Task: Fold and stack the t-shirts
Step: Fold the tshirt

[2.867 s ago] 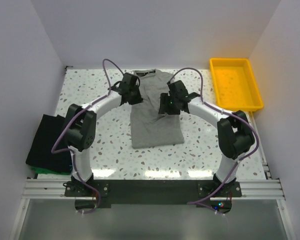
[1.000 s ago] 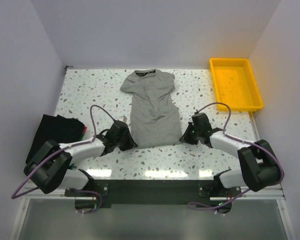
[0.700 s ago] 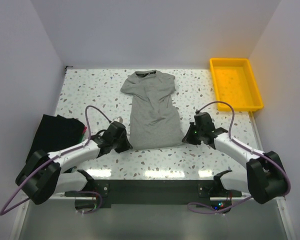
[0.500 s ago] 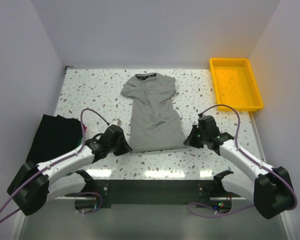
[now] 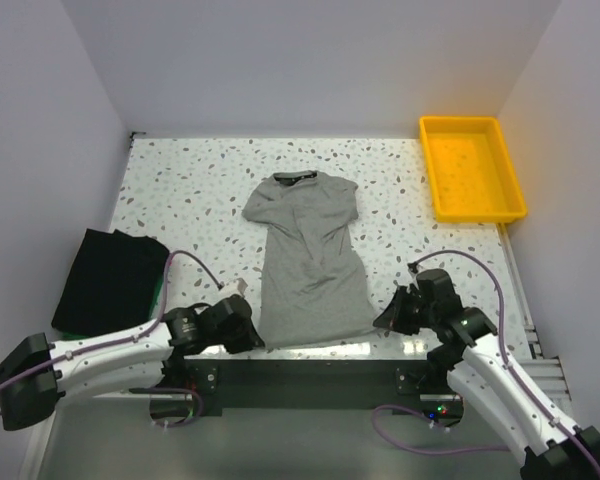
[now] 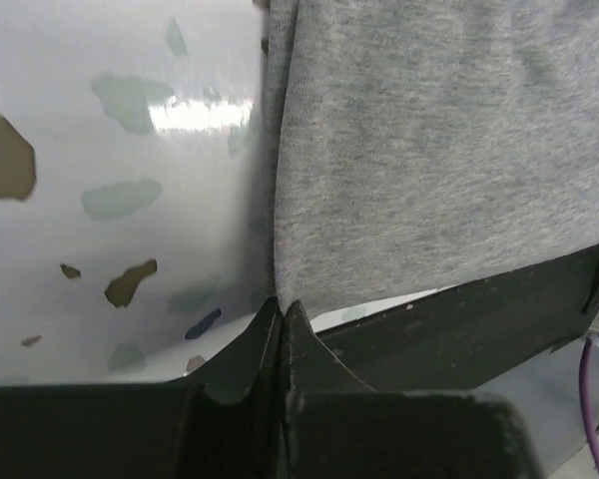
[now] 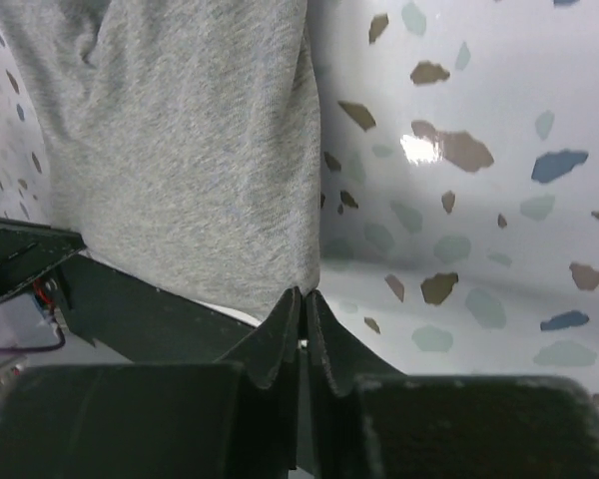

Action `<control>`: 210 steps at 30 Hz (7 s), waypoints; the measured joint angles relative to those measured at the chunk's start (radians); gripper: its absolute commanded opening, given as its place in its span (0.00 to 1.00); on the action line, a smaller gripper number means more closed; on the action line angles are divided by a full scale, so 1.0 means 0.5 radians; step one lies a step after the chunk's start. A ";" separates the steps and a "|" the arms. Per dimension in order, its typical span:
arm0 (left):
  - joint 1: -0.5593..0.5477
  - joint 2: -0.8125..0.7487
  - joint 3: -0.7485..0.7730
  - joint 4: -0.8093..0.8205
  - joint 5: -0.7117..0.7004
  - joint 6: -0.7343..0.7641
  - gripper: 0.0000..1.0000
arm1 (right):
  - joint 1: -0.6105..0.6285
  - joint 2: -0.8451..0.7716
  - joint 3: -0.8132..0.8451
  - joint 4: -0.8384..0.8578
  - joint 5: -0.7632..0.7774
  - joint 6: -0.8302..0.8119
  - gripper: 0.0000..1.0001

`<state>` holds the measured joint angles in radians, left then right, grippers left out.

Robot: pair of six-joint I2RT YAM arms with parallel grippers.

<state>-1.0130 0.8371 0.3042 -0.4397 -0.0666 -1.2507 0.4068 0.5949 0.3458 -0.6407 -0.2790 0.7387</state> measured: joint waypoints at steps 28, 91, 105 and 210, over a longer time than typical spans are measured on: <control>1.389 1.402 1.534 0.182 0.199 0.760 0.55 | 0.066 2.618 2.476 0.465 0.355 -0.609 0.47; 0.986 2.605 2.648 0.170 0.430 1.205 0.00 | -0.292 2.818 2.099 0.812 0.321 -0.597 0.36; 0.816 2.381 2.500 0.279 0.578 1.279 0.00 | -0.290 2.547 1.911 0.883 0.314 -0.530 0.00; 1.233 1.058 0.682 0.490 0.479 0.847 0.35 | 0.614 3.437 3.330 0.650 0.858 -1.539 0.00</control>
<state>-0.3965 1.3663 0.6453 -0.1947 0.1730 -0.8272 0.7139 2.3135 2.0109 -0.3157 0.1497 -0.0307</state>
